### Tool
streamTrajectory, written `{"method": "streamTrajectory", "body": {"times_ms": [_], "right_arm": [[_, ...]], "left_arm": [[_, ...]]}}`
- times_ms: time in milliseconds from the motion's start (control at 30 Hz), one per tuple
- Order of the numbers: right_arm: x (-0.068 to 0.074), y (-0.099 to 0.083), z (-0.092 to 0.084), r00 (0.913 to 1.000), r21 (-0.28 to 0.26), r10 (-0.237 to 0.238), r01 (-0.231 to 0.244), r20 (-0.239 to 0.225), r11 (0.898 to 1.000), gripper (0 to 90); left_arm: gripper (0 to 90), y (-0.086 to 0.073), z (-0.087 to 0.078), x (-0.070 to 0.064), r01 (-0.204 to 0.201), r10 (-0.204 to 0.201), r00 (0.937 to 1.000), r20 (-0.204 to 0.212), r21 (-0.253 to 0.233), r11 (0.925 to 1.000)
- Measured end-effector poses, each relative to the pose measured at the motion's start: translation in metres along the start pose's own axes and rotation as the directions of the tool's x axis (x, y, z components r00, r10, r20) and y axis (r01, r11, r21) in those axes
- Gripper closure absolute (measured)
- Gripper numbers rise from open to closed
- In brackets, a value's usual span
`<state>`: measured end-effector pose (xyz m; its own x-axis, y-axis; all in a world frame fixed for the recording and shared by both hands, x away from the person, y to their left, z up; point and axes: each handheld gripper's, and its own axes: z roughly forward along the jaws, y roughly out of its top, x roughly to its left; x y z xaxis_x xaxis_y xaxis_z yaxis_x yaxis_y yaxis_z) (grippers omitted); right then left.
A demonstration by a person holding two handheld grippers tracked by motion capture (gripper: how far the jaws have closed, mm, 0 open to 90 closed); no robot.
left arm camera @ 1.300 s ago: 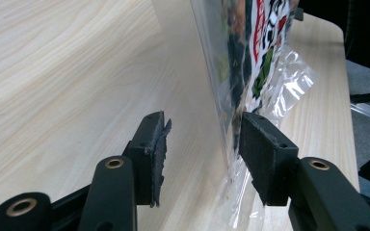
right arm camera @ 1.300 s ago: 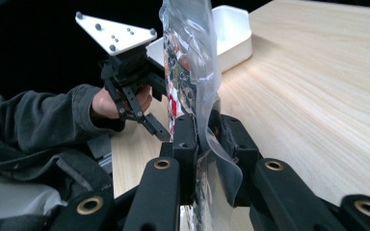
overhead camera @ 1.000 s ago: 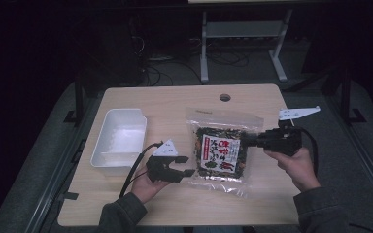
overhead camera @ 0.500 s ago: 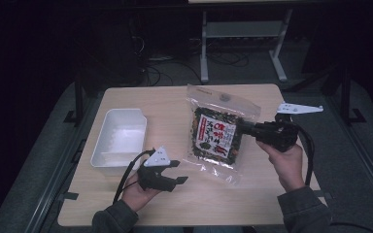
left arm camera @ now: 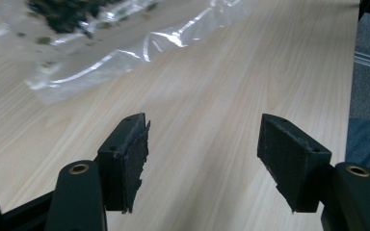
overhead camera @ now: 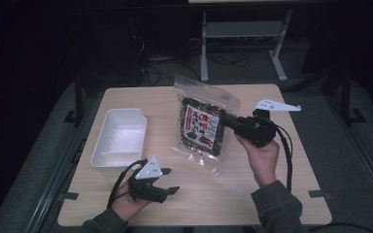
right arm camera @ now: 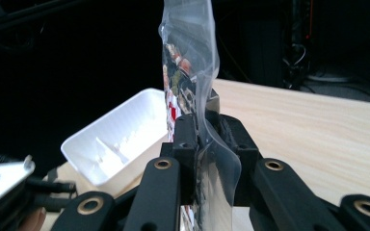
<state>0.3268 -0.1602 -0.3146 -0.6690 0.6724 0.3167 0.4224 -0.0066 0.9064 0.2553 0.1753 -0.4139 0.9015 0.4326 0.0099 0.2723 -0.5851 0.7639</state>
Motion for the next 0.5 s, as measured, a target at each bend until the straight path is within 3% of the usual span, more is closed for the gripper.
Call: {"method": "streamTrajectory", "body": {"times_ms": [267, 500], "right_arm": [[0.033, 0.017, 0.031, 0.9997, -0.057, -0.023, 0.023, 0.006, 0.998, 78.1], [0.063, 0.03, 0.074, 0.9994, -0.069, -0.034, 0.034, -0.006, 0.997, 78.1]], "left_arm": [[32.9, -0.008, -0.013, -0.004, 0.0, 0.0, 1.0, 0.005, -0.009, 1.0], [32.4, -0.018, -0.024, -0.008, -0.012, 0.012, 0.9999, -0.003, -0.003, 0.9999]]}}
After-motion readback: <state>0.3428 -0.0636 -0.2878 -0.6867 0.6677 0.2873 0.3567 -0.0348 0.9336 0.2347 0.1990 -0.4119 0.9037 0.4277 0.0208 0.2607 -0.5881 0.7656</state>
